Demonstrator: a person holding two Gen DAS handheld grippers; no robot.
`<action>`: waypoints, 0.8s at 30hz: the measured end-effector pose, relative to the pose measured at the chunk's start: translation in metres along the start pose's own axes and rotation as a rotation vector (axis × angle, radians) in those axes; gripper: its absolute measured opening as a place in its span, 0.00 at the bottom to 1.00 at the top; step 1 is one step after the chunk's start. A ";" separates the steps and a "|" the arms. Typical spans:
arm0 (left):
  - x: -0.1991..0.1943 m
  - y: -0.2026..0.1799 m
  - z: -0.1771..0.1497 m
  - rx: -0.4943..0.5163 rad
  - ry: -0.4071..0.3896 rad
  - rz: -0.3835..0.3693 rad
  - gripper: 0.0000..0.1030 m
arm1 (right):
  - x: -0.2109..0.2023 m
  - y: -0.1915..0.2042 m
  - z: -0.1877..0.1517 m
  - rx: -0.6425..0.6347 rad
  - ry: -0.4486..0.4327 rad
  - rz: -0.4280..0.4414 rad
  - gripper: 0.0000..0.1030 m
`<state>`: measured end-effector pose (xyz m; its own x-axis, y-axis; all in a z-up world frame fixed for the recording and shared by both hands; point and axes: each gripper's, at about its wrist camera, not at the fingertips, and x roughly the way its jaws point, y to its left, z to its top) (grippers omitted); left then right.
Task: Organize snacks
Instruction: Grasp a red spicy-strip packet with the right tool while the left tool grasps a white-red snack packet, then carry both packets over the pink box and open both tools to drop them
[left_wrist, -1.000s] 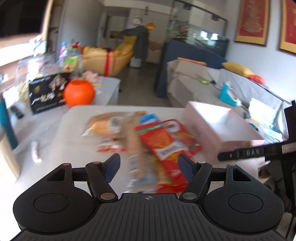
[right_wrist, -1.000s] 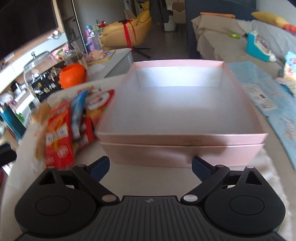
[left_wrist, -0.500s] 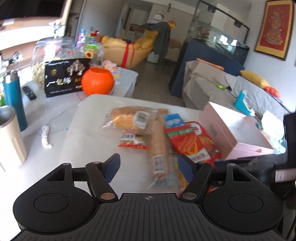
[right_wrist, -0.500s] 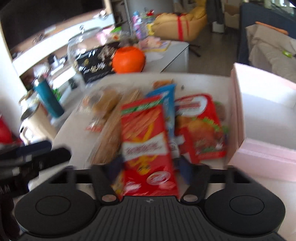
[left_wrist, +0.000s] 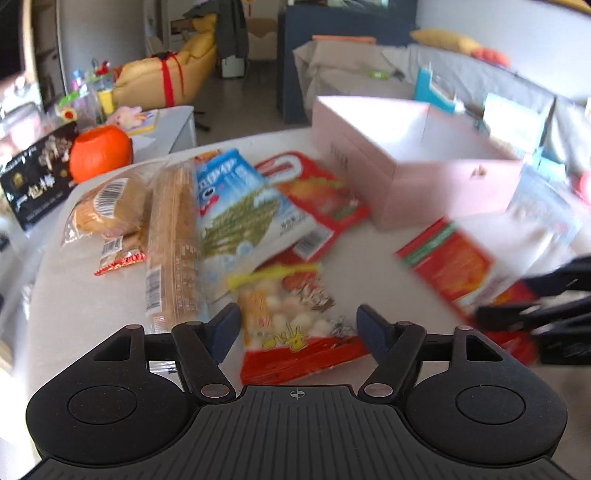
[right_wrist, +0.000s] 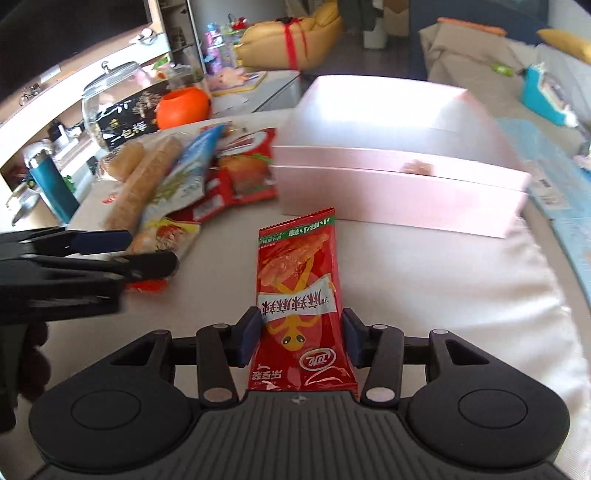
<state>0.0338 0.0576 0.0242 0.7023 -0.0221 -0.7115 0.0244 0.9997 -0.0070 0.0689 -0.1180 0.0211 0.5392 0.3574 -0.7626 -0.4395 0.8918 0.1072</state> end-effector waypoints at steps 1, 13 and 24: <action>0.001 0.002 -0.003 -0.007 0.006 -0.002 0.71 | -0.004 -0.004 -0.004 -0.003 -0.007 -0.012 0.46; -0.031 0.019 0.002 -0.061 -0.045 -0.090 0.65 | 0.016 0.005 0.004 -0.103 -0.013 -0.050 0.47; 0.000 0.014 0.159 -0.232 -0.215 -0.426 0.63 | -0.061 -0.047 0.116 0.033 -0.220 -0.007 0.51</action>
<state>0.1473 0.0694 0.1357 0.7953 -0.4042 -0.4518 0.1980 0.8776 -0.4366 0.1400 -0.1494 0.1366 0.6876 0.3999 -0.6061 -0.4133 0.9018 0.1262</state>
